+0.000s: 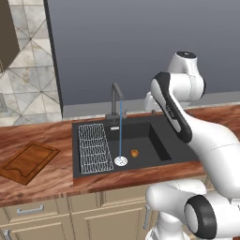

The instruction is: Pick the apple from the sink and place it on the cutting board to airdry. Then turn off the sink faucet.

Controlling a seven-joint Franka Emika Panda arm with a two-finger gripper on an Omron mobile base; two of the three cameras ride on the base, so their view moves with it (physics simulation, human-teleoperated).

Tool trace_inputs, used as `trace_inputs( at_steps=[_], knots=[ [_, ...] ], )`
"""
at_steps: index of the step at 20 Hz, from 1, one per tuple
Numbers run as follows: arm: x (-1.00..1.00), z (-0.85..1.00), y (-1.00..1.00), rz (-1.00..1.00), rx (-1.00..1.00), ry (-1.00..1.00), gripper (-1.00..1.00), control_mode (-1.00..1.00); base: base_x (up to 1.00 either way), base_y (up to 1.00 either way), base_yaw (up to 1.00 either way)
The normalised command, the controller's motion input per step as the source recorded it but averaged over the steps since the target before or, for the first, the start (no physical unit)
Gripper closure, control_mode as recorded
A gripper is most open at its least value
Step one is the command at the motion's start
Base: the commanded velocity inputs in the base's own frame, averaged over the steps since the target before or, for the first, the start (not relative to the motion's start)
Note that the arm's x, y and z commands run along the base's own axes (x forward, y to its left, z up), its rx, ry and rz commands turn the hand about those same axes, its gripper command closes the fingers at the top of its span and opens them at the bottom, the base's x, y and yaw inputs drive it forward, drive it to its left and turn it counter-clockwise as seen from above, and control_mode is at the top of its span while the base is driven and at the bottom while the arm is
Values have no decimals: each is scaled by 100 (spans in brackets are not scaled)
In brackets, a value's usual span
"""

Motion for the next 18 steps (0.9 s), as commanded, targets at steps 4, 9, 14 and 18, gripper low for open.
trace_inputs(
  at_steps=[4, 9, 14, 18],
  knots=[
    [2, -40, 28, 0, -6, -9, -100, -100, 0, 0, 0],
    [3, -44, 4, 0, 0, -1, -100, -100, 0, 0, 0],
    [18, -30, 3, 1, 0, 0, -100, -100, 0, 0, 0],
    [22, -14, 0, 1, 0, 0, -100, -100, 0, 0, 0]
  ],
)
